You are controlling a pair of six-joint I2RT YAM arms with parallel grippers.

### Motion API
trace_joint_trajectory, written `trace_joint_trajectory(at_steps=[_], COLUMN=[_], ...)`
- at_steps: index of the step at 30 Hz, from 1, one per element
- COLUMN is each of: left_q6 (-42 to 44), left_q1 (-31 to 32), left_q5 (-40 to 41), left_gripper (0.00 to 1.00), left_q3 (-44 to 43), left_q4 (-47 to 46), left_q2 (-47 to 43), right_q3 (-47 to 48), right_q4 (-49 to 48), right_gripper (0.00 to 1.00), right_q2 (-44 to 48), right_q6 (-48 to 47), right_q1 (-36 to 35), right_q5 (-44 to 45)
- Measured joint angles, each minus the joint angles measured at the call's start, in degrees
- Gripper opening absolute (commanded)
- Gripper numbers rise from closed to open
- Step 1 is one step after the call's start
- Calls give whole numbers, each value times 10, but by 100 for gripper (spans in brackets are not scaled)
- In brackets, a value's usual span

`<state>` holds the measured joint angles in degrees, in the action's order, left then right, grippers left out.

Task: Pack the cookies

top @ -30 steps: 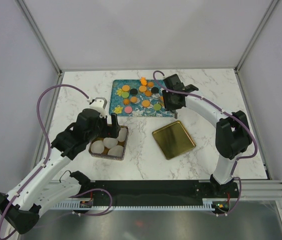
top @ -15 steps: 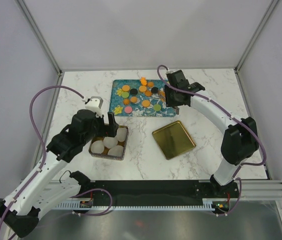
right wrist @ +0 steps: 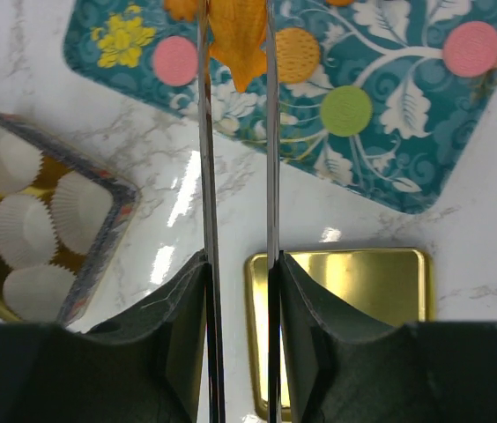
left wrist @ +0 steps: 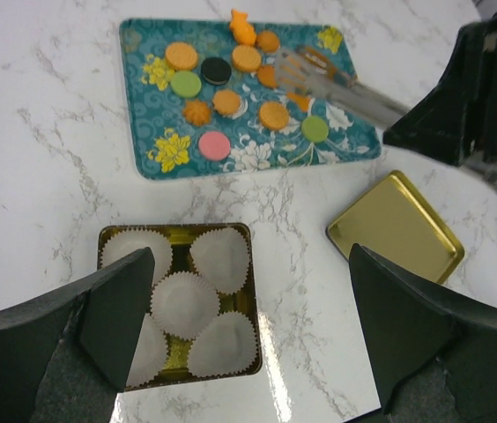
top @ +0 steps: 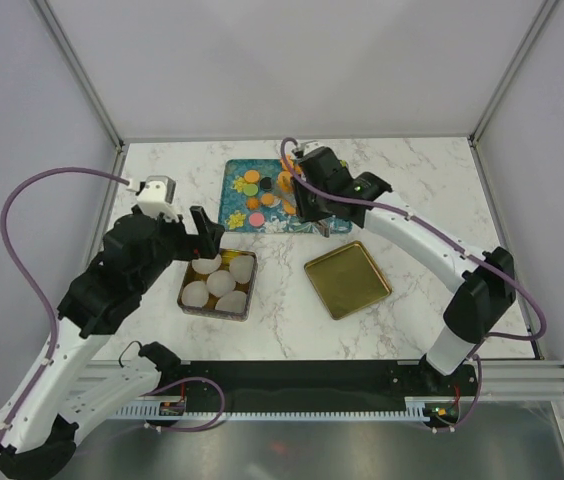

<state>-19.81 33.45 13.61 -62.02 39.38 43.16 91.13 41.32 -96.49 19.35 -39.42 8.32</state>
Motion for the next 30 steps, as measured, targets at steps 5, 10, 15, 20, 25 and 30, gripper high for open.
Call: trace_joint_trajectory(at_steps=[5, 10, 15, 20, 25, 30], left_q6=[0, 0, 0, 0, 0, 0], left_q1=[0, 0, 0, 0, 0, 0], left_q5=[26, 70, 120, 139, 148, 148], left_gripper=[100, 100, 100, 100, 100, 100], left_q3=[-51, -93, -108, -108, -105, -94], left_q4=[14, 23, 28, 47, 51, 52], left_q2=[-28, -60, -90, -93, -93, -93], right_q3=[50, 96, 118, 119, 125, 130], right_q4=[1, -6, -3, 2, 2, -1], right_gripper=[13, 13, 13, 13, 13, 19], right_q2=[-12, -59, -125, -165, -179, -186], right_q6=[10, 15, 19, 21, 24, 29], right_q1=[-107, -192, -238, -254, -259, -259], right_q5=[6, 4, 4, 3, 3, 5])
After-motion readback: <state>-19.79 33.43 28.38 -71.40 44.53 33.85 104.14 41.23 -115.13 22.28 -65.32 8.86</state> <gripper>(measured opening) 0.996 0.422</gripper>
